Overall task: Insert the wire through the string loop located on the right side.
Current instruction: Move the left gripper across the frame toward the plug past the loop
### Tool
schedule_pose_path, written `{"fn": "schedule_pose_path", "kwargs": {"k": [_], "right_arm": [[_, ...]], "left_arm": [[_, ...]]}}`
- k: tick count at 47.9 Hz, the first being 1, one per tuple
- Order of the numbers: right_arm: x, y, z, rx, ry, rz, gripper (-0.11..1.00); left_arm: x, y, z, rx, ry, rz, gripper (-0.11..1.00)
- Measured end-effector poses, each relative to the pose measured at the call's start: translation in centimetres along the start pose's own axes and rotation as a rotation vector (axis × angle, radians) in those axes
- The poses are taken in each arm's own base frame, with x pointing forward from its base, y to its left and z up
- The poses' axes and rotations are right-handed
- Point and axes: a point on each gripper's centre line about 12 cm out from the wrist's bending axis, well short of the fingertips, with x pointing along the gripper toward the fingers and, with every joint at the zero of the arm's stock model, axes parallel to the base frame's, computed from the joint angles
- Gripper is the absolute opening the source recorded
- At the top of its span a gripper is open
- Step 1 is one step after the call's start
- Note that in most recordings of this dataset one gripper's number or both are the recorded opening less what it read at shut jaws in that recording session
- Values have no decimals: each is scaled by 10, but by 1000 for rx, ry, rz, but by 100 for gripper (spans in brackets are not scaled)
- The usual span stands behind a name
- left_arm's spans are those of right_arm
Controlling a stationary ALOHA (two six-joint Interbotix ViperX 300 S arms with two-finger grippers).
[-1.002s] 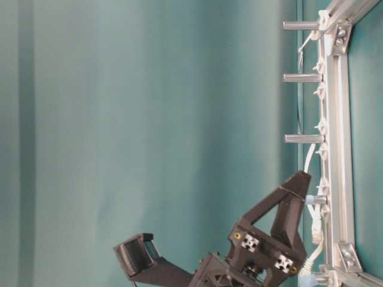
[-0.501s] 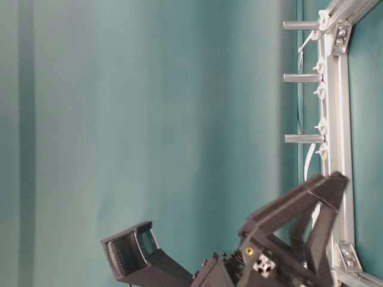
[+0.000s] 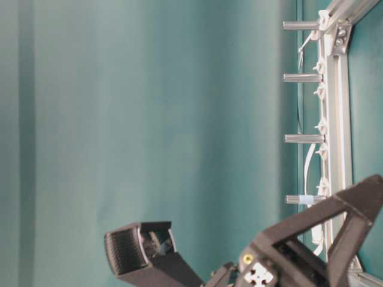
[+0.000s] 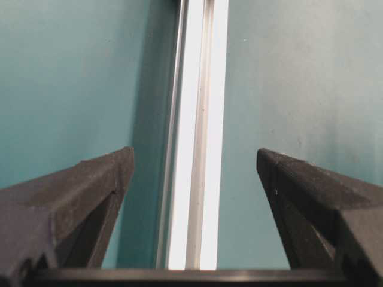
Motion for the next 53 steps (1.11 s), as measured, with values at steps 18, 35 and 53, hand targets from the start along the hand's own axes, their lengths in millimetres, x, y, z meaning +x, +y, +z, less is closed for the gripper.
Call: {"fn": "schedule_pose_path", "kwargs": {"k": [18, 35, 53], "right_arm": [[0, 1, 1, -2, -3, 2, 11], [0, 1, 1, 0, -4, 1, 11], [0, -1, 3, -1, -20, -7, 11]], "left_arm": [[36, -5, 10, 2, 0, 0, 88], [80, -20, 37, 14, -50, -27, 88], [118, -28, 53, 55, -86, -42, 88]]}}
